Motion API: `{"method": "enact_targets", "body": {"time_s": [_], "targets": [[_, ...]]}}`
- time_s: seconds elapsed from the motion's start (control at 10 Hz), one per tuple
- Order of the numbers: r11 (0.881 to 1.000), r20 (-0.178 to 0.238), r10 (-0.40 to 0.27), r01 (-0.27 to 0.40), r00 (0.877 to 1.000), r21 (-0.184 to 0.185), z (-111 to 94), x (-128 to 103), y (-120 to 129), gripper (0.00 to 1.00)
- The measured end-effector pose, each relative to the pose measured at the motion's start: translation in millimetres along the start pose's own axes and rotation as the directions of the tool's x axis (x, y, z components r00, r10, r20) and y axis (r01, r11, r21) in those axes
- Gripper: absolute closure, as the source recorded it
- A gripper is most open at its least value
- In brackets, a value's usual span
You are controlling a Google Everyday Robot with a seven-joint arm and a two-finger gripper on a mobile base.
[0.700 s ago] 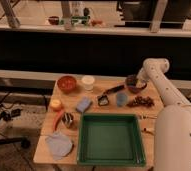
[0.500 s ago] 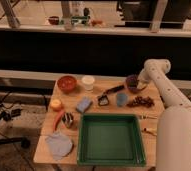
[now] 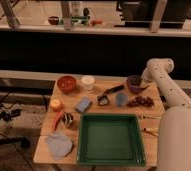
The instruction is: Wipe purple bowl with eraser
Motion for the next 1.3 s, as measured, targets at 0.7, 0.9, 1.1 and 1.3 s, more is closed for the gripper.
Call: {"method": "enact_targets", "body": {"time_s": [0.7,0.9,1.1,1.3], "targets": [[0.999,-0.002,-0.037,0.037,0.999,0.030,27.4,-31.3,-33.3,0.86],[0.999,0.007,-0.040,0.040,0.999,0.031,18.3,-37.0,-24.8,0.86],[0.999,0.011,-0.036,0.035,0.999,0.030,2.9,-33.0,-11.7,0.86],[0.999,0.021,-0.030,0.029,0.999,0.022,-11.6,-31.2,1.1,0.86]]}}
